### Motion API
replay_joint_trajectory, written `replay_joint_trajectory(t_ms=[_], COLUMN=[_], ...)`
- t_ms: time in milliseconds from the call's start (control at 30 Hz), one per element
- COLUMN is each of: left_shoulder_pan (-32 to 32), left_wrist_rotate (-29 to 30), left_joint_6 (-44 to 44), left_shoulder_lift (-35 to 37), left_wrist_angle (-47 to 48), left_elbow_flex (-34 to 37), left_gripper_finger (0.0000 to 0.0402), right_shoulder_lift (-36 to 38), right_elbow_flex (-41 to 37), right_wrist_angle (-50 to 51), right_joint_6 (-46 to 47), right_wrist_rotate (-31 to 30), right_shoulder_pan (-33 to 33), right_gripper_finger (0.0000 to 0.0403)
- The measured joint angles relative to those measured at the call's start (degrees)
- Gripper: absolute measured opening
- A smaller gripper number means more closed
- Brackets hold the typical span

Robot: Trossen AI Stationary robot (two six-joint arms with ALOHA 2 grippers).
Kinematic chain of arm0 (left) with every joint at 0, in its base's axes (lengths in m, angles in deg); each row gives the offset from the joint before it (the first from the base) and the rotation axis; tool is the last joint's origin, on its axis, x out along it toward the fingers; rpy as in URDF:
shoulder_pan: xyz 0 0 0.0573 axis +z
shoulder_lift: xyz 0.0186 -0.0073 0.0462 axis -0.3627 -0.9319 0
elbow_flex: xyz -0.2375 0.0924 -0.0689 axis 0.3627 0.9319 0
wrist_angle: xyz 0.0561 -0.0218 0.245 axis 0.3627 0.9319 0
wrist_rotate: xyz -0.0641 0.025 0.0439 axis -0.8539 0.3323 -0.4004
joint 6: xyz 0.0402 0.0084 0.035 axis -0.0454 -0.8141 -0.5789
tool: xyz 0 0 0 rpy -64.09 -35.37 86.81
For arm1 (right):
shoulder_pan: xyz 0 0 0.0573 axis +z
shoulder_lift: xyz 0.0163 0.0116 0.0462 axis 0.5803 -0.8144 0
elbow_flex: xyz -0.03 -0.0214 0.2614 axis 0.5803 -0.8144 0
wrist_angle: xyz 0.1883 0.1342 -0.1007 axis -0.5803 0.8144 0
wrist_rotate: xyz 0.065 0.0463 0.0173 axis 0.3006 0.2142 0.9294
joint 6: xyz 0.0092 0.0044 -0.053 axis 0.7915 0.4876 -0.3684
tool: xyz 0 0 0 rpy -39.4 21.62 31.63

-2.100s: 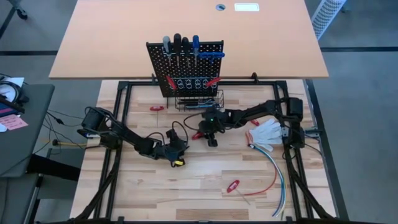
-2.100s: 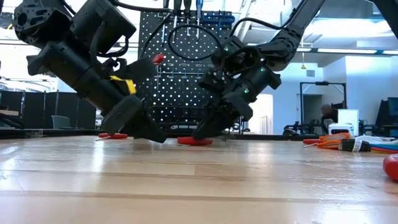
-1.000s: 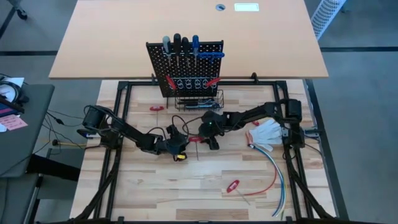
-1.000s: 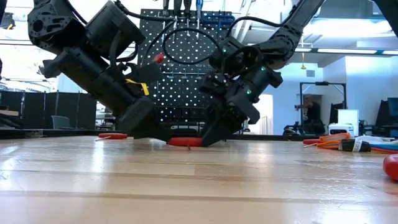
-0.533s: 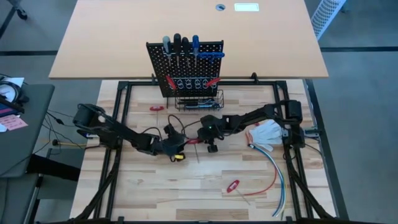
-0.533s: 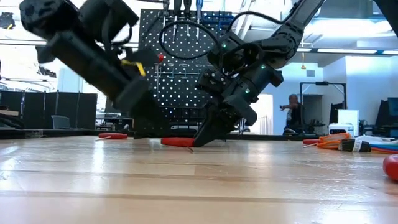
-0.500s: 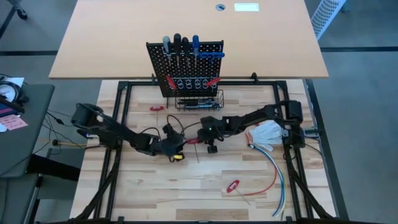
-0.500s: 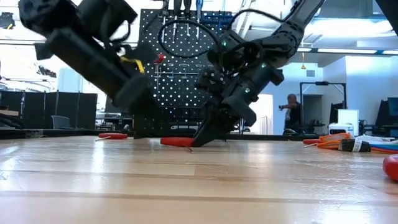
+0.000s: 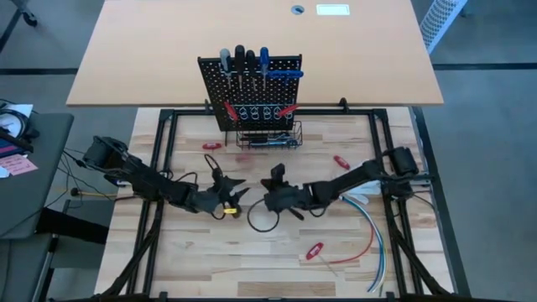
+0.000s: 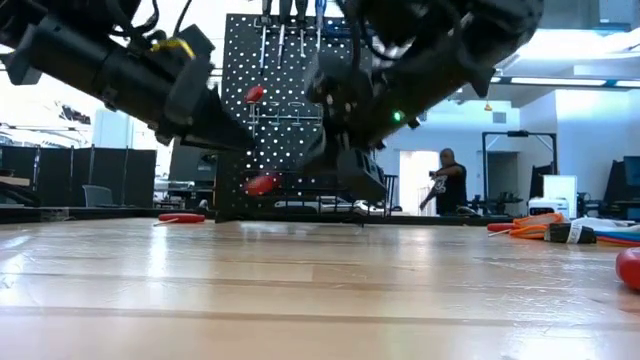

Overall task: Hang tools onto peg board
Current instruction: Hang the red allen wrench on the pegboard

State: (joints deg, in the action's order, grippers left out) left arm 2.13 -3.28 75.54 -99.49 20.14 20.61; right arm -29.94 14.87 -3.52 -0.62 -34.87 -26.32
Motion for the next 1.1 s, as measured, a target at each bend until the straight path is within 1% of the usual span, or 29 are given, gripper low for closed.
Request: replay_joint_trajectory(t_ms=[100, 167, 233, 400, 767, 867, 967, 1033, 1100], left_shoulder_pan=[0.3, 0.6, 1.0, 1.2, 1.2, 1.2, 1.2, 1.2, 1.6], left_wrist_rotate=[-2.8, -4.4, -5.3, -5.3, -5.3, -4.6, 0.0, 3.9, 8.6], left_joint_6=[0.8, 2.0, 3.0, 3.0, 1.9, 3.0, 7.3, 12.1, 18.7], left_shoulder_lift=[0.1, 0.0, 0.1, 0.0, 0.3, 4.3, 12.1, 18.2, 23.8], left_wrist_angle=[-6.9, -8.5, -9.2, -8.9, -8.4, -3.1, 10.2, 21.8, 34.0], left_elbow_flex=[2.1, 2.8, 3.0, 3.6, 3.6, 3.5, 3.5, 3.5, 3.5], left_gripper_finger=[0.0144, 0.0144, 0.0144, 0.0144, 0.0144, 0.0144, 0.0144, 0.0144, 0.0144], right_shoulder_lift=[0.0, 0.0, 0.0, 0.0, 0.1, 0.3, 2.3, 4.5, 6.0], right_elbow_flex=[0.0, 0.0, 0.0, 0.0, 0.1, 0.1, 0.1, -0.6, -1.8], right_wrist_angle=[-5.1, -7.3, -8.1, -8.0, -6.2, -4.6, -0.2, 2.7, 3.0], right_joint_6=[-4.0, -7.3, -9.2, -8.5, -6.2, -4.3, 0.3, 4.5, 9.2], right_wrist_rotate=[-3.0, -4.2, -4.3, -4.3, -3.6, -3.6, -2.4, 1.2, 8.0], right_shoulder_pan=[2.3, 3.3, 4.3, 4.4, 3.0, 2.5, 0.8, -1.3, -3.7], right_gripper_finger=[0.0019, 0.0004, 0.0001, 0.001, 0.0008, 0.0008, 0.0008, 0.0009, 0.0009])
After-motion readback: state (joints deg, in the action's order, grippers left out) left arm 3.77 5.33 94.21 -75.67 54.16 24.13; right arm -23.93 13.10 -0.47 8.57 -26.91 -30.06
